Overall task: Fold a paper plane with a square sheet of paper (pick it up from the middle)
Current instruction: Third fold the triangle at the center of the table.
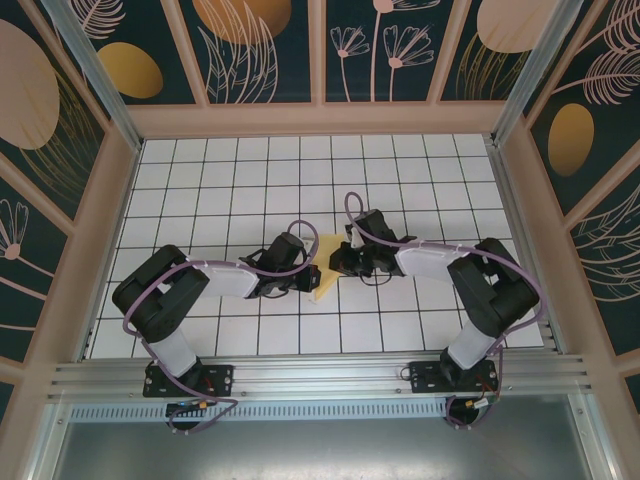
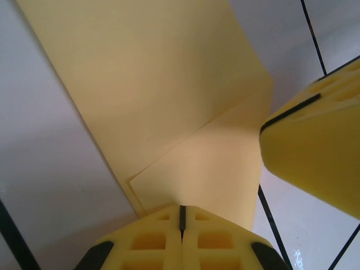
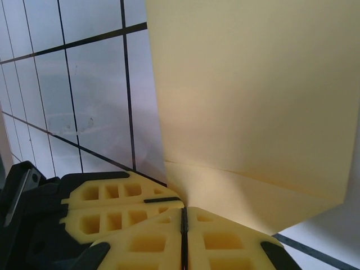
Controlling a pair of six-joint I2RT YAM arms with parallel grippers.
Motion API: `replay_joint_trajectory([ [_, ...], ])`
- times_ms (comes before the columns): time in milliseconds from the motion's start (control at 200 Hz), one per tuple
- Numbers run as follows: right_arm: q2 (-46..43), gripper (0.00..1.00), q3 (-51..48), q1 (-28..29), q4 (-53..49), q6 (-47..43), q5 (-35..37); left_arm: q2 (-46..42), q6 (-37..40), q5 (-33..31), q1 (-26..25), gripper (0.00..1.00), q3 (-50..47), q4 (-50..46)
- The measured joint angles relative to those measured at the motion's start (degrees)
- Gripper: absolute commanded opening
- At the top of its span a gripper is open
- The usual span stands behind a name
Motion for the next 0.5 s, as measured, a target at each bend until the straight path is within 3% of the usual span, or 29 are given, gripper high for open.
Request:
replay_joint_trajectory([
  [500, 4.59, 0.1, -2.27, 0.11, 5.6, 1.95, -0.26, 0.0, 0.0, -0.68, -0.22, 0.0, 0.31, -0.7],
])
